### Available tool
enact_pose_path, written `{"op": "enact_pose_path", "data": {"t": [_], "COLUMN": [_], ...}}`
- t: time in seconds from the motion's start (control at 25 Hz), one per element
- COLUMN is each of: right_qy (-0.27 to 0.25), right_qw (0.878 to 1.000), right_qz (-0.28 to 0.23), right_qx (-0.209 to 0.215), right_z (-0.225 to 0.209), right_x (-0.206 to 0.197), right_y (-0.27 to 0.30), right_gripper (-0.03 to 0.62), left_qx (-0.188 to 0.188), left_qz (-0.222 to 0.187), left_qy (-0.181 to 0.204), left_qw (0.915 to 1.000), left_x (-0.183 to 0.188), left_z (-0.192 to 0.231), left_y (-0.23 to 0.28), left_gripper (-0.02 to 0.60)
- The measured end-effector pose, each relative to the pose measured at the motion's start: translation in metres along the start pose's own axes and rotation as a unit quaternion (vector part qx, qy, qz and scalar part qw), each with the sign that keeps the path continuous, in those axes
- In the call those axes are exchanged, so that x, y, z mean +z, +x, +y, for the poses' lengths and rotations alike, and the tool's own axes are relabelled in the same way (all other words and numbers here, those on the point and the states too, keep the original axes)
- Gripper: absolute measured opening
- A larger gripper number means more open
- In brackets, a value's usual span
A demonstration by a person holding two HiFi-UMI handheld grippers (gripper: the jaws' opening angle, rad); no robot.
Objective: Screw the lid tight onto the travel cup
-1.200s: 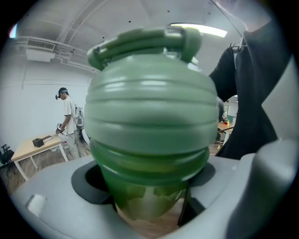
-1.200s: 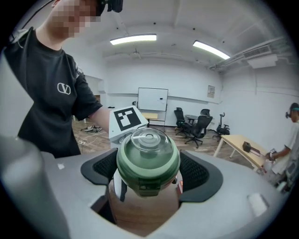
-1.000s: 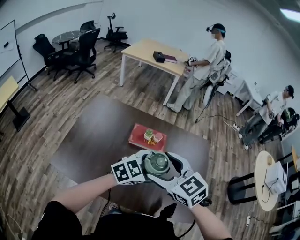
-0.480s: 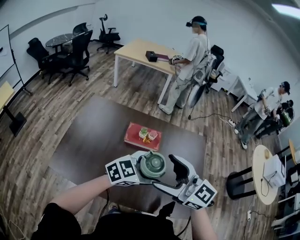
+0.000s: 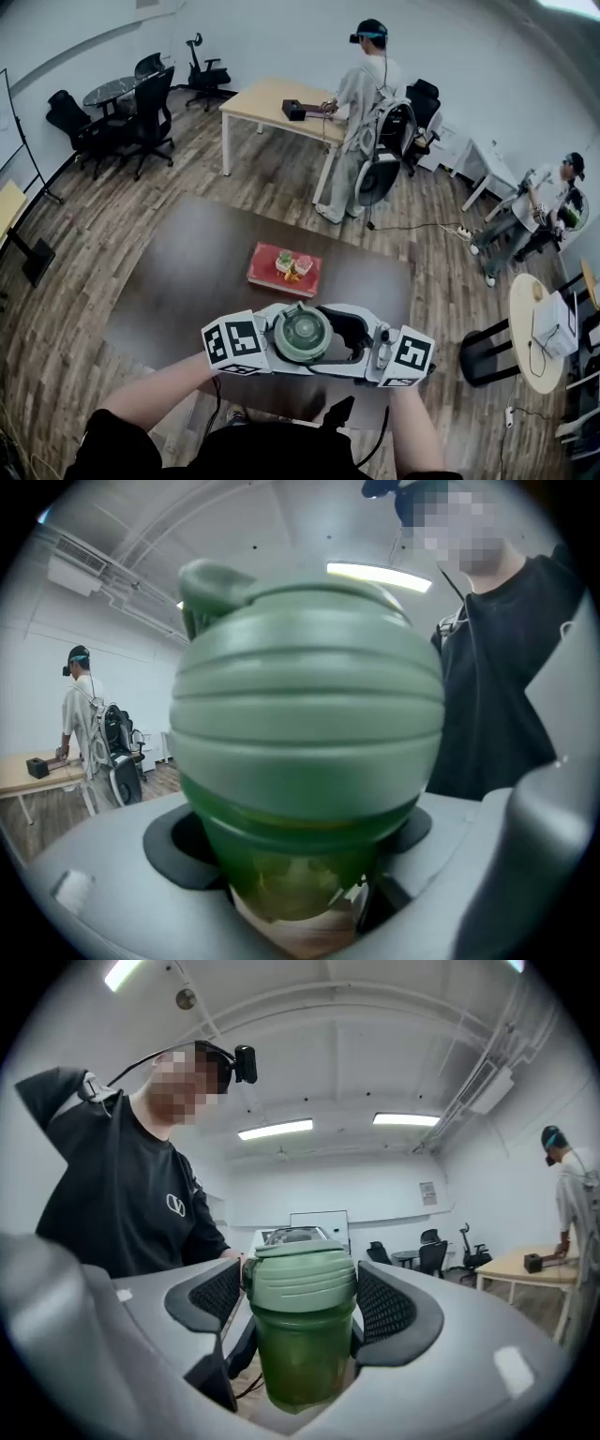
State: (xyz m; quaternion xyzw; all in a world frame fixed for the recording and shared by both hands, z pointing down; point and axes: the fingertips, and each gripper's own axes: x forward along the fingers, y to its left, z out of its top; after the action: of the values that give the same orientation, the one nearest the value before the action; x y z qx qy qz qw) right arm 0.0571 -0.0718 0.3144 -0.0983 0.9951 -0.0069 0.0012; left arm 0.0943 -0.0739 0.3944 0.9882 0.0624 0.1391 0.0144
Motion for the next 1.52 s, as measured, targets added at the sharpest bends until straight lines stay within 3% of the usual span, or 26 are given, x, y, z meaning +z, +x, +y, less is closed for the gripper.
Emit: {"op": "enact_pose_path", "data": {"t": [0.08,0.16,0.32,0.4,0.48,0.52,0.6,0.72,0.84,0.96,1.04,1.2,1.28,1.36,1.52], "right_qy": [-0.008,-0.013,-0.025,-0.026,-0.025,-0.023,-0.016,-0.009,-0.026,-0.038,-0.024,-0.006,-0.001,0.010,0.012], "right_qw": [0.997,0.985,0.929,0.903,0.896,0.900,0.923,0.965,0.989,0.997,0.997,0.990,0.986,0.990,0.999], "right_qz": [-0.024,-0.051,-0.056,-0.051,-0.050,-0.050,-0.050,-0.041,-0.010,0.055,0.070,0.103,0.122,0.106,0.044], "right_qx": [-0.069,-0.166,-0.366,-0.425,-0.441,-0.432,-0.380,-0.261,-0.143,-0.045,0.011,0.100,0.113,0.092,-0.027], "right_z": [-0.006,-0.010,-0.006,-0.004,-0.005,-0.006,-0.003,0.003,0.000,-0.009,-0.011,0.000,0.001,-0.003,-0.011], "right_x": [0.001,0.001,-0.006,-0.010,-0.013,-0.014,-0.014,-0.012,-0.009,-0.021,-0.023,-0.027,-0.037,-0.041,-0.043], "right_y": [0.004,0.007,0.011,0.012,0.014,0.015,0.017,0.004,-0.014,-0.015,-0.012,-0.003,0.001,0.004,0.009], "right_gripper": [0.400,0.397,0.396,0.394,0.396,0.397,0.405,0.440,0.440,0.440,0.439,0.436,0.418,0.391,0.385], "left_qx": [0.019,0.032,0.035,0.031,0.027,0.026,0.025,0.022,0.008,-0.014,-0.027,-0.040,-0.038,-0.028,0.002], "left_qz": [0.002,0.003,0.013,0.019,0.022,0.023,0.021,0.023,0.036,0.050,0.061,0.076,0.076,0.074,0.081], "left_qy": [-0.005,-0.011,-0.022,-0.026,-0.033,-0.037,-0.048,-0.056,-0.055,-0.053,-0.050,-0.040,-0.040,-0.042,-0.038], "left_qw": [0.9998,0.9994,0.9991,0.9990,0.9988,0.9987,0.9983,0.9979,0.9978,0.9972,0.9965,0.9955,0.9956,0.9960,0.9960], "left_x": [-0.002,-0.004,-0.010,-0.015,-0.018,-0.018,-0.018,-0.019,-0.022,-0.027,-0.030,-0.036,-0.038,-0.041,-0.050], "left_z": [0.010,0.017,0.018,0.017,0.016,0.018,0.020,0.020,0.013,0.001,-0.007,-0.014,-0.013,-0.007,0.007], "left_y": [-0.003,-0.006,-0.004,-0.003,-0.003,-0.003,-0.006,-0.011,-0.014,-0.009,-0.003,0.008,0.010,0.008,0.003], "left_gripper": [0.423,0.423,0.422,0.422,0.422,0.422,0.422,0.422,0.422,0.422,0.422,0.422,0.422,0.422,0.422]}}
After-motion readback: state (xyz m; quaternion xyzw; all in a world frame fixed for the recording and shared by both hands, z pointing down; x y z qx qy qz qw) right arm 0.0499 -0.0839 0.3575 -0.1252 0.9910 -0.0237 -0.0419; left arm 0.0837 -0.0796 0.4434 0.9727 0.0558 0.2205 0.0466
